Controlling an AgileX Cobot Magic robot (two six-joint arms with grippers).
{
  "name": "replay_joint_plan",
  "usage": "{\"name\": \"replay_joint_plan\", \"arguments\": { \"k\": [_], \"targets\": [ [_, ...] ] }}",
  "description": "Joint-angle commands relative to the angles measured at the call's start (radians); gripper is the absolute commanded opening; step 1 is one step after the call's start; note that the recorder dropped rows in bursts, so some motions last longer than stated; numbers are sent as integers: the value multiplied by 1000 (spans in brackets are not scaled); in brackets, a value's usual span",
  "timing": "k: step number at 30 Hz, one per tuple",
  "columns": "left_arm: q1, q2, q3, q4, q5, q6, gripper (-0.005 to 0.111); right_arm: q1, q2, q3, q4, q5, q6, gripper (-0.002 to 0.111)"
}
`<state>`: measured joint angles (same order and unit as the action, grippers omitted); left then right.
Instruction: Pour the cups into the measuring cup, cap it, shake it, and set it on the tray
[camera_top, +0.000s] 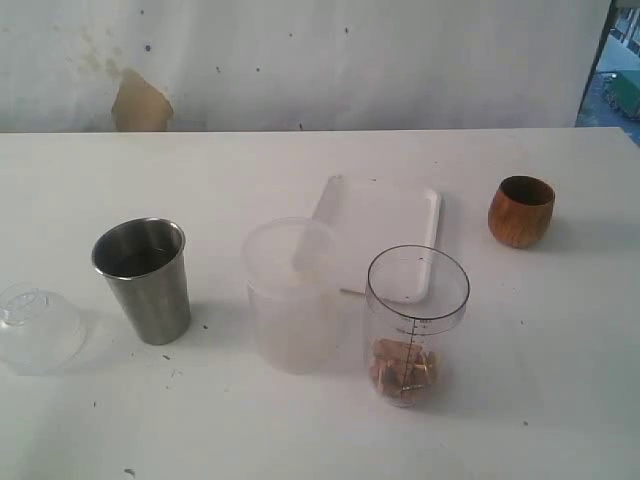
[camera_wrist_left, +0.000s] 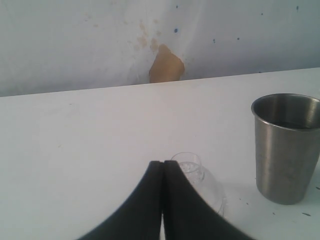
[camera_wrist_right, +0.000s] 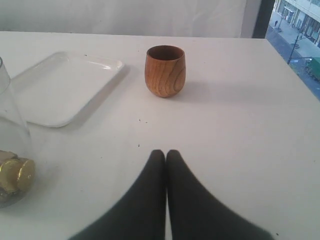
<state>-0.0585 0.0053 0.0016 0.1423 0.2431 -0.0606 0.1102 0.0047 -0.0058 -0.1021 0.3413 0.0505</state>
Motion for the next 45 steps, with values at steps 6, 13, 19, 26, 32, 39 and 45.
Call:
{"name": "replay_joint_plan", "arguments": {
  "k": [6,13,19,26,32,39,45],
  "targets": [
    [-4,-5,-2,62,-7,40,0,-4,-5,6,6,-3,5,0],
    [-4,-5,-2,33,-92,24,0,-2,-5,6,2,-1,5,0],
    [-4,-5,-2,-22,-559,-239,0,-2,-5,6,2,-1,5,0],
    [-4,-5,-2,1,-637,-514,0,-2,-5,6,2,-1,5,0],
    [-4,39,-9,115,-658,-492,22,-2,-5,6,2,-1,5,0],
    [-4,246,-64,227,-747,-521,105,-2,-5,6,2,-1,5,0],
    [-4,453,-64,626,-790,-748,105,-2,-5,6,2,-1,5,0]
  ]
}}
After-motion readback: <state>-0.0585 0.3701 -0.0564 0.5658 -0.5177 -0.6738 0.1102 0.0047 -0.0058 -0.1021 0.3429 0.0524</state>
